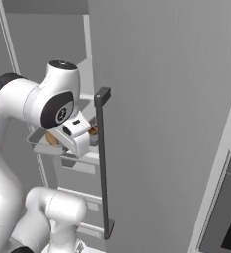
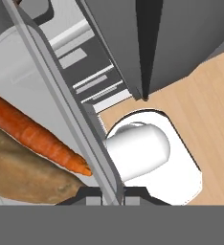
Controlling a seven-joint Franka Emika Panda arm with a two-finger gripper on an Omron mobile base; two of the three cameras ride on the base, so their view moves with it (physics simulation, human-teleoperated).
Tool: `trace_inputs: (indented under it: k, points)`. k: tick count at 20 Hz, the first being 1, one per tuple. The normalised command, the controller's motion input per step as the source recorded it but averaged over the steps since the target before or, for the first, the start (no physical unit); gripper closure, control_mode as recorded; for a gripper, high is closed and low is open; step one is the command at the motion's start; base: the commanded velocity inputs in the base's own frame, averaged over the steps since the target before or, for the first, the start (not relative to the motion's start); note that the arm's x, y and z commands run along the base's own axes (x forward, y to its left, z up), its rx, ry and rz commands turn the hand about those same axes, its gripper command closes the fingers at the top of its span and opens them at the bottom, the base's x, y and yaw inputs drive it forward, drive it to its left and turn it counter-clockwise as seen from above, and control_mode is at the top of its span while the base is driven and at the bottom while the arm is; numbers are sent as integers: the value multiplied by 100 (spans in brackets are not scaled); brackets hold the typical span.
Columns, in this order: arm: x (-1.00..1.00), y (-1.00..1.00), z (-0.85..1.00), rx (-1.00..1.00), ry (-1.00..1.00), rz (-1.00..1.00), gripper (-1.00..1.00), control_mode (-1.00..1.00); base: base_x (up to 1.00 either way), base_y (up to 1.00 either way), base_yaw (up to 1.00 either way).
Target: Take the meat container that has the chicken drumstick and place it on the second highest rack of the freezer. Then take the vegetable container that has the carrot and sweet potato and place it on the highest rack of the freezer.
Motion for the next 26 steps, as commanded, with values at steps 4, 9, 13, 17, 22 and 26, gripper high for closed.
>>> trace_inputs:
  k: [4,9,13,17,22,26]
  points:
    - [0,0,0,0,0,0,100,100,46,3,3]
    - [0,0,0,0,0,0,100,100,14,34,5]
    - [0,0,0,0,0,0,100,100,12,63,5]
    - [0,0,0,0,0,0,100,100,21,54,4]
    - [0,46,2,0,-8,0,100,-100,3,8,1]
    - [11,45,31,0,-15,0,100,-100,0,0,0]
